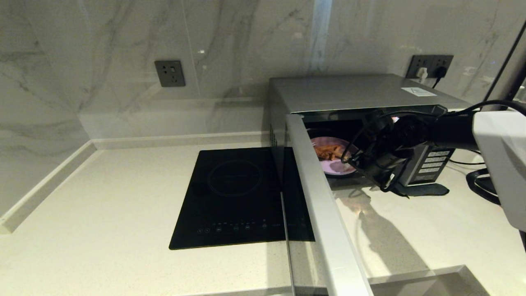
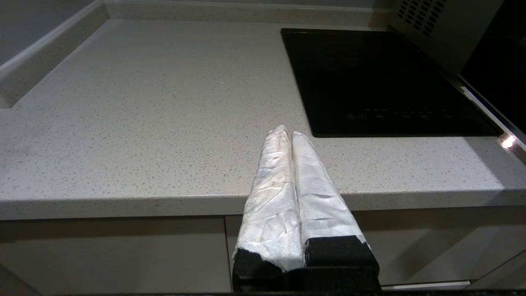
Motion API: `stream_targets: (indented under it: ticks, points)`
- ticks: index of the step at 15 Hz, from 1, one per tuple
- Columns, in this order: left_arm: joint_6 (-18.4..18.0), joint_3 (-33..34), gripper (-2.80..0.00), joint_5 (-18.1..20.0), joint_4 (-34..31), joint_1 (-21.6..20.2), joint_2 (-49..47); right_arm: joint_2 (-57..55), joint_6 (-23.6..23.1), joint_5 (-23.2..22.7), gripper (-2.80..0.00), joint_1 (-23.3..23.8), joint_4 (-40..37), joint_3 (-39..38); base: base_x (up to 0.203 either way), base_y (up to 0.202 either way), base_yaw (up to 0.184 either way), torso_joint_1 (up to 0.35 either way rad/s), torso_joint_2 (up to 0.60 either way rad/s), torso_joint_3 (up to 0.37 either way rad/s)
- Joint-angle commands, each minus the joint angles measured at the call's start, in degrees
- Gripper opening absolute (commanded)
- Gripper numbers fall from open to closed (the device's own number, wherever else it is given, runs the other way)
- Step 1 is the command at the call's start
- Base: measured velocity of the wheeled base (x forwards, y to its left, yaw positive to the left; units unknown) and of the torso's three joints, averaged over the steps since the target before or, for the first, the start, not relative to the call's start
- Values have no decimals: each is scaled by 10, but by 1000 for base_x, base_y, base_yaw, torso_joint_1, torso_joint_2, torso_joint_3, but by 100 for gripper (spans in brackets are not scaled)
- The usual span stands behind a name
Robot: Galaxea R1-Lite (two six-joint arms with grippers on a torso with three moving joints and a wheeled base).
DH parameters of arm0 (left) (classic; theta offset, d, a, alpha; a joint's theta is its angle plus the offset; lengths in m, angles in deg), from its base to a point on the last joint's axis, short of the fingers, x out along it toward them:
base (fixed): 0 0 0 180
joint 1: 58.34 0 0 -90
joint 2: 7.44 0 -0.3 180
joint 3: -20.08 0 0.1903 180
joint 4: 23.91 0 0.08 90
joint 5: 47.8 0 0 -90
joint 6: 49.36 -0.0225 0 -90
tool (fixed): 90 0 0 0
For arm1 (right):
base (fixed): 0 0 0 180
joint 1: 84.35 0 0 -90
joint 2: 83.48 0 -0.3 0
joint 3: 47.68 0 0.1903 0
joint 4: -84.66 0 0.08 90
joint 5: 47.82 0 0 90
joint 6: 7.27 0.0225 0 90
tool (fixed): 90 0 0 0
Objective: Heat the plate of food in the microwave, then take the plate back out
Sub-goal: Take the plate out of the microwave
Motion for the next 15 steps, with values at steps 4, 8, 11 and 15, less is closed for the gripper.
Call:
stream_targets:
  ticks: [4, 8, 11, 15]
  points:
    - [0, 0, -280, -1, 0, 0, -1, -15, -1, 3, 0, 0, -1, 2, 0, 0, 0, 0, 0, 0]
    - [1, 0, -280, -1, 0, 0, -1, 3, -1, 4, 0, 1, -1, 2, 0, 0, 0, 0, 0, 0]
    - [0, 0, -280, -1, 0, 0, -1, 10, -5, 3, 0, -1, -1, 2, 0, 0, 0, 0, 0, 0]
    - [1, 0, -280, -1, 0, 0, -1, 9, -6, 2, -280, -2, -1, 2, 0, 0, 0, 0, 0, 0]
